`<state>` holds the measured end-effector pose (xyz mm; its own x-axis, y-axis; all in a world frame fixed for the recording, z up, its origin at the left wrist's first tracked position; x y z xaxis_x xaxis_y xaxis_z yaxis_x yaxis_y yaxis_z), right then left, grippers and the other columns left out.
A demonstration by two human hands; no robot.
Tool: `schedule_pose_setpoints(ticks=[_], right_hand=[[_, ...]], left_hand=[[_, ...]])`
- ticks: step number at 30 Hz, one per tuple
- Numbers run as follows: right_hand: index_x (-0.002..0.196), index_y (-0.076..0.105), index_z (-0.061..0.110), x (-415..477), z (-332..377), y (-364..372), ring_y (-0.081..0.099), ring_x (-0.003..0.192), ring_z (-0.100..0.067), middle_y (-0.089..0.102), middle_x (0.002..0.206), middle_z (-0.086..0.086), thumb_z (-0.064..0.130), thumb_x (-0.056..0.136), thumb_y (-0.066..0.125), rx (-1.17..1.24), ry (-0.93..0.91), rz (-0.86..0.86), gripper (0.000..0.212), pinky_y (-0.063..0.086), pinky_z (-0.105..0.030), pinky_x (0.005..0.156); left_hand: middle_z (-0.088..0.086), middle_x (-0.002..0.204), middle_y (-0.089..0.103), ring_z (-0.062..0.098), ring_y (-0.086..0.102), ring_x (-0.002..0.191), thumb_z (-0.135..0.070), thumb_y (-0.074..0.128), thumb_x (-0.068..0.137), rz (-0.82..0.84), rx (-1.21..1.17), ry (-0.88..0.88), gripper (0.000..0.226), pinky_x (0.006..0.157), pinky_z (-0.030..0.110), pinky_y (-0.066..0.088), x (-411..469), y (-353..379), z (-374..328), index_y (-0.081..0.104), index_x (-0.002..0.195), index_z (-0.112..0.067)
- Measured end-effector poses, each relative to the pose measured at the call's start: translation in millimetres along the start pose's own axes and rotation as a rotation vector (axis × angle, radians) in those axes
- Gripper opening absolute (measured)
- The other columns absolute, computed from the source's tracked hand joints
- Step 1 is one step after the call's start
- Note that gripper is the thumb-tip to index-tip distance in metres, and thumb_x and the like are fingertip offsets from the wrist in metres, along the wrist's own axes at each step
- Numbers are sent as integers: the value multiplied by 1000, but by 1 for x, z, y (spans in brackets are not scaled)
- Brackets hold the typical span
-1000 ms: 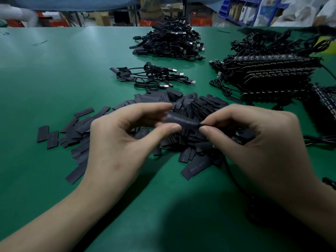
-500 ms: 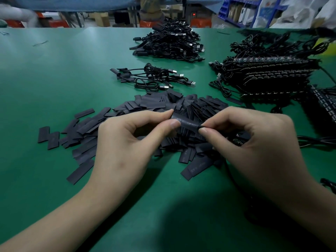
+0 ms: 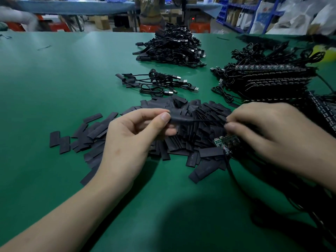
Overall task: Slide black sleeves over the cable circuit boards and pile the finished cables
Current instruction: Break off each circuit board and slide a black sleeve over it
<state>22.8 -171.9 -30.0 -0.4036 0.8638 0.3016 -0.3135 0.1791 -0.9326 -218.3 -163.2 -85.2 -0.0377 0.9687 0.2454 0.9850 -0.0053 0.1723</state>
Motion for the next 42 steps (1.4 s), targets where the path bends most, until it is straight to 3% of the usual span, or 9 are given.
schedule_pose_setpoints(ticks=[3,5,10,13,21,31,34,37,42], right_hand=[[91,64,26,22,-2,-18,55,53,-13,62,64,8,49,96,43,-118,27,-80,32,42,-29,53],[94,63,25,48,-1,-25,47,49,-5,58,60,8,46,99,43,-157,18,-147,30,31,-20,52],[104,62,26,141,-2,-1,43,57,-10,52,70,7,41,106,46,-239,-42,-192,22,42,-32,64],[106,63,21,197,5,27,59,77,-28,65,86,-4,39,107,45,-274,-99,-148,25,50,-39,70],[122,59,12,292,20,85,60,111,-39,62,124,-15,42,103,53,-255,-57,2,36,39,-38,77],[104,69,22,176,18,43,59,91,-13,59,103,3,38,98,62,-9,-219,23,18,50,-32,85],[97,72,28,118,0,20,57,84,1,60,92,14,44,91,65,14,-215,184,18,45,-23,77],[94,74,35,76,-20,1,61,87,2,66,92,18,53,84,63,29,-145,330,23,45,-16,74],[97,74,37,62,-42,-17,66,87,5,73,92,20,46,89,69,118,-59,376,13,48,-10,75]], left_hand=[[5,74,76,13,71,63,-36,66,85,51,204,56,24,62,14,52,-1,2,-1,75,94,-16],[2,67,72,12,66,55,-44,65,87,96,333,76,26,55,15,48,-4,4,-1,73,89,-19],[-6,54,63,6,56,48,-49,57,99,160,655,192,36,53,22,43,-10,7,1,67,74,-25],[-14,56,61,2,55,52,-51,48,99,211,805,226,36,56,25,44,-11,9,3,65,78,-28],[-18,83,64,4,60,75,-40,38,103,415,784,193,20,67,14,43,-8,13,1,57,98,-35],[-15,66,71,-2,64,60,-31,85,79,262,702,297,9,60,11,47,-8,7,-3,78,76,-27],[-11,57,63,2,52,50,-47,80,77,223,695,303,27,52,10,36,-8,7,-3,69,65,-26],[-4,55,62,13,54,50,-63,63,88,226,762,281,49,52,25,42,-9,8,0,63,62,-22],[-20,76,70,0,65,68,-34,59,100,360,812,297,18,65,8,41,-9,14,1,74,91,-30]])
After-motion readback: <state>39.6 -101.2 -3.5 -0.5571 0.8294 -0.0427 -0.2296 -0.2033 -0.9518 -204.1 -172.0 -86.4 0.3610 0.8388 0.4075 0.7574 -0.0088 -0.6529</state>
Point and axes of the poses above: each hand's wrist, its own x-axis towards the middle knuckle, its own y-axis out of the palm, z = x × y, the point moved 2 cm from there along x, towards the middle knuckle
